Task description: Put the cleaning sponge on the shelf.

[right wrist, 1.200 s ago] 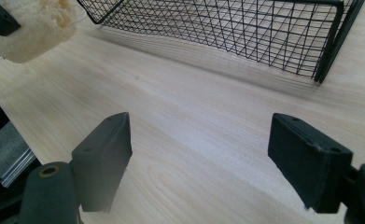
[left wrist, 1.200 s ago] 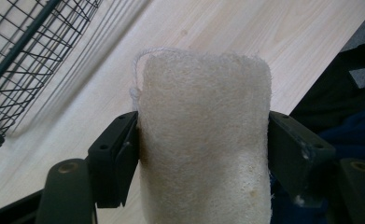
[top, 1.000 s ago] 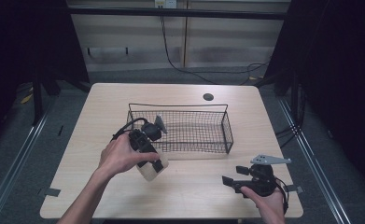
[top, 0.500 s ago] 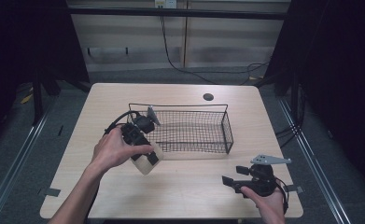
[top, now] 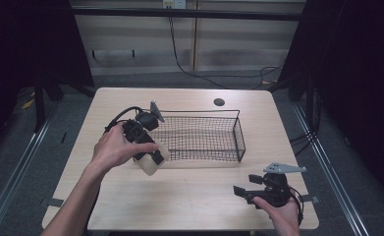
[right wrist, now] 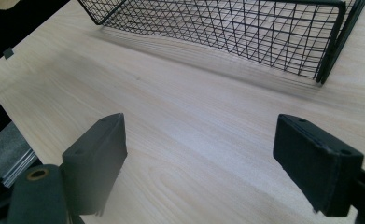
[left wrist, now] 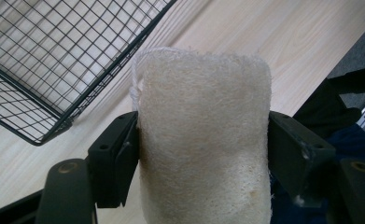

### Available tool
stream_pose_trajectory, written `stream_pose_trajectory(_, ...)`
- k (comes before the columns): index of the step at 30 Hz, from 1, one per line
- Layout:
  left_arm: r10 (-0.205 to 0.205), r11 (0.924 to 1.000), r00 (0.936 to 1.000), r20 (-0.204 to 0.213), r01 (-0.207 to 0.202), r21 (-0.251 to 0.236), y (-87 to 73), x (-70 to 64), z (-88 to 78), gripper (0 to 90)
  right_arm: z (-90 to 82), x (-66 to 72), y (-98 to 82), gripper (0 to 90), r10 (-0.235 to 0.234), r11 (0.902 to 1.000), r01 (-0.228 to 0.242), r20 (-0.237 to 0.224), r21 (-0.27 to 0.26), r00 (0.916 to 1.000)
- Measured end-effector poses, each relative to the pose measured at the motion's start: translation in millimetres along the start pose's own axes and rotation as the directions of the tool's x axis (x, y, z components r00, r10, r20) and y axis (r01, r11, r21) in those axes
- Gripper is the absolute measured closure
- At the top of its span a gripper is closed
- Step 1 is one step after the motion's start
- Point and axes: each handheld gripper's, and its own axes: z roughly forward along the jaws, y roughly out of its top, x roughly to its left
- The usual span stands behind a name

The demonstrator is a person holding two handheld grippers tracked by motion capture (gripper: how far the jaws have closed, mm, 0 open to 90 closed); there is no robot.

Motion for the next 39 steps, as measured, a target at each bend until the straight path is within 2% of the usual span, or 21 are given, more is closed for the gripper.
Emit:
stream_pose_trajectory(8,-0.021,0.9992,0.9998,-0.004,0.021,-0.034,3.2,6.1,-11.2,30.0,0.3,0.4,-0.1,17.4,0.0,1.0,0.0,0.0,0.003,1.0)
stream_pose_trajectory(17,-0.036,0.9982,0.9993,-0.007,0.035,-0.048,10.7,13.9,-22.3,30.0,0.6,-0.1,-0.3,17.4,0.001,1.0,-0.001,0.0,0.005,1.0)
stream_pose_trajectory(23,-0.054,0.9977,0.9983,-0.022,0.053,-0.041,15.5,18.8,-24.0,30.0,0.2,0.8,-0.3,17.5,0.0,1.0,0.0,0.001,0.007,1.0)
stream_pose_trajectory(30,-0.102,0.9938,0.994,-0.039,0.101,-0.046,20.8,30.2,-26.2,30.1,0.2,1.1,-0.4,17.4,-0.002,1.0,0.002,0.001,0.006,1.0)
stream_pose_trajectory(35,-0.109,0.993,0.9934,-0.035,0.107,-0.05,24.2,35.3,-26.9,30.1,0.4,1.1,-0.3,17.4,-0.005,1.0,0.005,0.0,0.005,1.0)
stream_pose_trajectory(39,-0.136,0.9888,0.9901,-0.035,0.134,-0.066,29.6,38.8,-23.5,30.1,0.4,1.8,-0.3,17.5,-0.004,0.9999,0.004,0.001,0.009,1.0)
